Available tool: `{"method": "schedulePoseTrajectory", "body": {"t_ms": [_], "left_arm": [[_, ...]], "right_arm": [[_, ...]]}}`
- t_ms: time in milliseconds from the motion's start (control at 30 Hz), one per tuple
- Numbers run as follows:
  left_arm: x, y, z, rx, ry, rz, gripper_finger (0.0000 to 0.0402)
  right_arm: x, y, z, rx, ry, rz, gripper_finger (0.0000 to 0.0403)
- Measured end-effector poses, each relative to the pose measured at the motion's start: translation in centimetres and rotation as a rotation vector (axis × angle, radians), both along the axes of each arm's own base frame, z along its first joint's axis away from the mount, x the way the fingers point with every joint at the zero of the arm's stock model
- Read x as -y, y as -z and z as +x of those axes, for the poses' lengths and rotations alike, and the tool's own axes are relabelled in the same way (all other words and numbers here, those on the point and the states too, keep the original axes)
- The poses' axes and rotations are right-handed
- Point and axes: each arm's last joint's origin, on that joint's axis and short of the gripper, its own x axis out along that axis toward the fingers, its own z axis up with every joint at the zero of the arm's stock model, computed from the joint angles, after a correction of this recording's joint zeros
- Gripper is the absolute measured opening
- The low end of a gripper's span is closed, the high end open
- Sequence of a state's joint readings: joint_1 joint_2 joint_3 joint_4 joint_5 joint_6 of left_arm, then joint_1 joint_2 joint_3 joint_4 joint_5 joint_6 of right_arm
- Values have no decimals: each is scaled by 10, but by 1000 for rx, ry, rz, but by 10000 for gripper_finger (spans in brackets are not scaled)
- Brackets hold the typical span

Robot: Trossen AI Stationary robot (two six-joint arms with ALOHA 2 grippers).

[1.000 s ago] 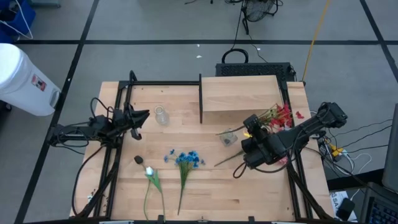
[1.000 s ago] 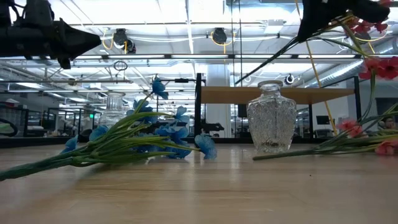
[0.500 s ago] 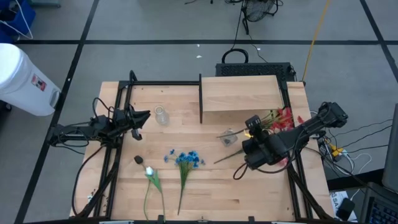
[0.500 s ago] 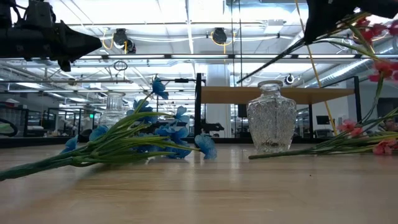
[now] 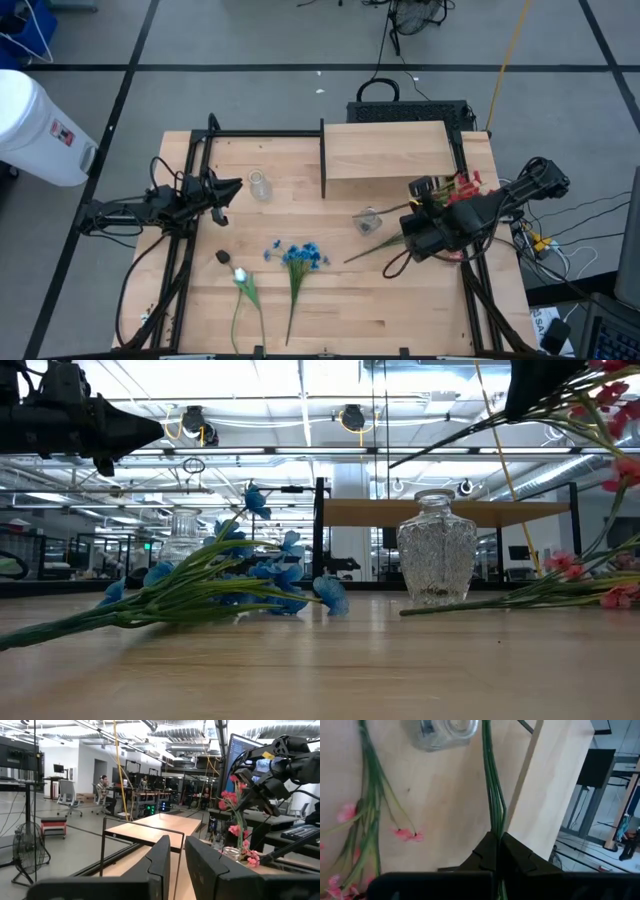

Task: Pick and place flowers into a vace then onto a shelf
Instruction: Put the red flowers into the right transparent vase

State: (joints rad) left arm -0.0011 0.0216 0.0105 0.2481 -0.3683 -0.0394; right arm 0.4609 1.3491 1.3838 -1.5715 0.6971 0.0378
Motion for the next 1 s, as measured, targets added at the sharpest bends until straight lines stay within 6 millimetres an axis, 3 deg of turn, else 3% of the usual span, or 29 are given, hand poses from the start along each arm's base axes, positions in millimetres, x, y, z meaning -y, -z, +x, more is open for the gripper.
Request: {"method": "schedulePoseTrajectory", "body": {"t_ms": [300, 433, 667, 933, 1000], "left_arm": [[0, 1, 0, -8, 4, -15, 65], [0, 1, 0, -8, 3, -15, 65], [0, 1, 0, -13, -8, 0, 65], [-1, 1, 0, -14, -54, -5, 65], [-1, 1, 0, -14, -56, -5, 65]], "right_arm": [[13, -1, 4, -34, 8, -22, 0], [15, -18, 5, 71, 16, -100, 0], [1, -62, -1, 433, 125, 14, 0], [-24, -109, -19, 1102, 174, 185, 0], [-31, -114, -24, 1143, 129, 296, 0]]}}
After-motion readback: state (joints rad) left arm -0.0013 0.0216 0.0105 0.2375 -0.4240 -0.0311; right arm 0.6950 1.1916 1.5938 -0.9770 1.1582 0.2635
